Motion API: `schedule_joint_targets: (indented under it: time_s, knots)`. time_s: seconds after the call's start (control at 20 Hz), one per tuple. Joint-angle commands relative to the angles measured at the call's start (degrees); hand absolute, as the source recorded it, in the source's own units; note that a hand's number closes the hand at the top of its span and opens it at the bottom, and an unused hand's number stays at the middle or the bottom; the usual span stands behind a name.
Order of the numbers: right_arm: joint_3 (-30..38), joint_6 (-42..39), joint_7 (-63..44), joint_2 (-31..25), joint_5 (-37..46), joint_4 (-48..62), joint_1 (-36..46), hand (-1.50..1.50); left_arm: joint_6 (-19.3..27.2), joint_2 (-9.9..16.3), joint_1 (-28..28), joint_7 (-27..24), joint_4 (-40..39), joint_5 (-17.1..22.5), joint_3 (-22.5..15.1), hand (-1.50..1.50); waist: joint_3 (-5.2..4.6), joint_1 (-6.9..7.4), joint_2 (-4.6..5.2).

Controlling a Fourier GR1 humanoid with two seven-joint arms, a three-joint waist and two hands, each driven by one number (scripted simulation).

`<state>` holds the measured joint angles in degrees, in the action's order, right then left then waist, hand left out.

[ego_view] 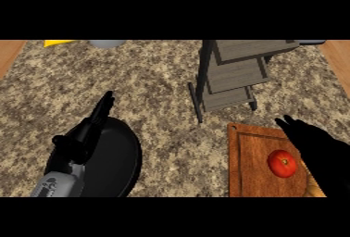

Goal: Pick the tomato from the cutting board and place it in the tiered basket

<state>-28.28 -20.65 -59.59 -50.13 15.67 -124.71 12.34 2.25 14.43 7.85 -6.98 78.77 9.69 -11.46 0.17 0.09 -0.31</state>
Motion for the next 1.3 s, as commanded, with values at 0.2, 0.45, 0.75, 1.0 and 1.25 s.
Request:
schedule_joint_targets:
  time_s: [0.2,0.45,0.75,1.0,1.25]
  knots:
    - [-4.4,1.2,-4.7,6.9,7.3,6.5,-3.9,-1.5,-2.2,-1.7,1.5,-2.2,-6.0,-0.2,1.0,0.0,-0.19,-0.41,0.37]
    - [0.2,-2.1,0.5,9.5,8.8,10.5,-3.1,-1.5,-2.6,-1.6,0.0,2.9,-0.3,-0.9,0.7,0.0,-0.17,-0.06,0.28]
    - [3.4,-0.7,7.0,10.5,12.8,17.9,-5.7,-1.5,-0.7,-4.2,-0.1,0.9,-3.1,-4.2,0.0,0.0,-0.16,-0.22,0.34]
    - [3.8,-1.4,8.0,13.8,17.1,16.6,-10.0,-1.5,-4.7,-2.6,-2.8,-0.5,-0.9,-3.1,2.8,0.0,-0.17,-0.2,0.28]
    - [4.7,0.6,14.9,15.5,20.5,23.6,-10.6,-1.5,-3.9,-4.0,-3.2,3.0,2.5,-4.0,2.0,0.0,-0.15,0.05,0.3]
